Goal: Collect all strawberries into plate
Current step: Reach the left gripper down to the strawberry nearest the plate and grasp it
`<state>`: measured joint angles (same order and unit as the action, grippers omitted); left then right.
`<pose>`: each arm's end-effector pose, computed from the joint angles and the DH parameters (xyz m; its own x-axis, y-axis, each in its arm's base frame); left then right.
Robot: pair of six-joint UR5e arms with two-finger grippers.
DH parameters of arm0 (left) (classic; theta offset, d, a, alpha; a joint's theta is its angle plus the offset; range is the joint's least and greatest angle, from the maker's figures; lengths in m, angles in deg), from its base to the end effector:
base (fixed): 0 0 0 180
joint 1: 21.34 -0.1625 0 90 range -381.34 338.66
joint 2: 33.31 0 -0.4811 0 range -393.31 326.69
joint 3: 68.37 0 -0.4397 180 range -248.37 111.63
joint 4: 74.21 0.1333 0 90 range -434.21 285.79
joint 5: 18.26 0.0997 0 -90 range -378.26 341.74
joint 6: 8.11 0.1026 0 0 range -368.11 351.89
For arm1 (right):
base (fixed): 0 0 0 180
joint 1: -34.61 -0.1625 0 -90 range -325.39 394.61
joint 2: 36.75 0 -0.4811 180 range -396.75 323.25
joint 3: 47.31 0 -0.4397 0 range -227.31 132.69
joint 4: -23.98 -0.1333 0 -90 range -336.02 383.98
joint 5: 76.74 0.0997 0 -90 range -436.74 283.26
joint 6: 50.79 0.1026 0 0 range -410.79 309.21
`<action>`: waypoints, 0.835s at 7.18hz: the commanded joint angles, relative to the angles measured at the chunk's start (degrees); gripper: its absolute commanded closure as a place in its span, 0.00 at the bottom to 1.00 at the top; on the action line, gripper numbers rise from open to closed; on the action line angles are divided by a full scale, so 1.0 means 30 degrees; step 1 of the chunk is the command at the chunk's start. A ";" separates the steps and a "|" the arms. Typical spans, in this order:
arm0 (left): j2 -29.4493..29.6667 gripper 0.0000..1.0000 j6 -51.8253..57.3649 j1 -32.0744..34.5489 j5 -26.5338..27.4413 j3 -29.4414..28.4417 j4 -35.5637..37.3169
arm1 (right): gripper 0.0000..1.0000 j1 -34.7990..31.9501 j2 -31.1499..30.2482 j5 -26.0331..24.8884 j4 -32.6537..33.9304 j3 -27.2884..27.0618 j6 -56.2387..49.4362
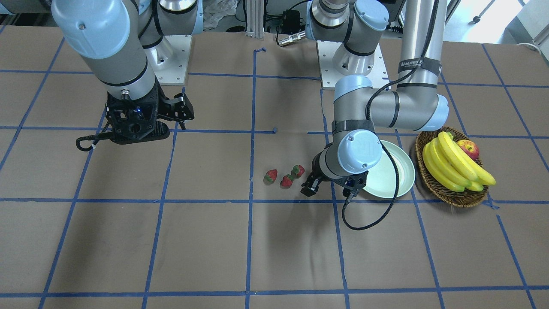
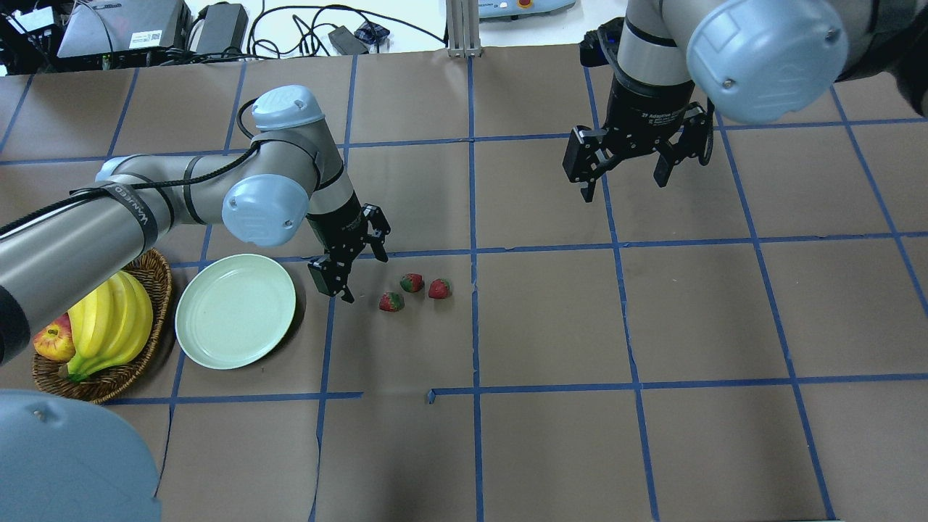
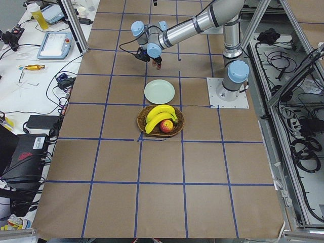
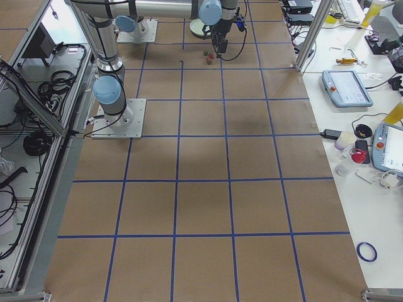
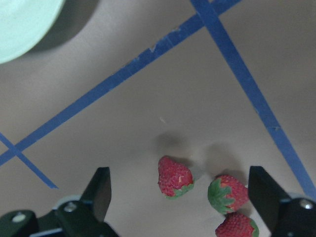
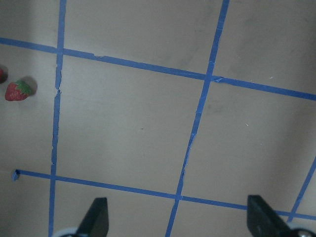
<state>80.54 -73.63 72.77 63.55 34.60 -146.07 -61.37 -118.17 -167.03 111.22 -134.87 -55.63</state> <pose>-0.1911 -0.5963 0.2109 -0.4722 -0.8494 -0.2356 -0.8733 0.4147 0.2555 0.1937 -0.5745 0.4744 -0.9822 -0.1875 -0.0081 -0.1865 0.9702 0.1546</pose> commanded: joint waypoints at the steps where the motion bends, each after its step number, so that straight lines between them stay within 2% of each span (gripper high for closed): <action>1: 0.0487 0.00 -0.0692 0.0009 -0.0902 0.0275 0.0047 | 0.00 -0.0029 -0.0018 -0.0429 -0.0047 -0.0317 0.0000; 3: 0.0519 0.02 -0.0312 0.0067 -0.1166 0.0305 -0.0156 | 0.00 0.0000 -0.0018 -0.0930 -0.0076 -0.0493 0.0000; 4: 0.0577 0.10 -0.0281 0.0097 -0.1197 0.0479 -0.0158 | 0.00 0.0000 -0.0018 -0.0931 -0.0047 -0.0493 -0.0319; 6: 0.0840 0.10 -0.0252 0.0214 -0.1255 0.0657 -0.0041 | 0.00 0.0000 -0.0047 -0.1366 -0.0017 -0.0522 -0.0351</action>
<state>82.62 -74.48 73.20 59.92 36.33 -146.37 -61.37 -118.25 -170.14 111.17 -136.36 -56.50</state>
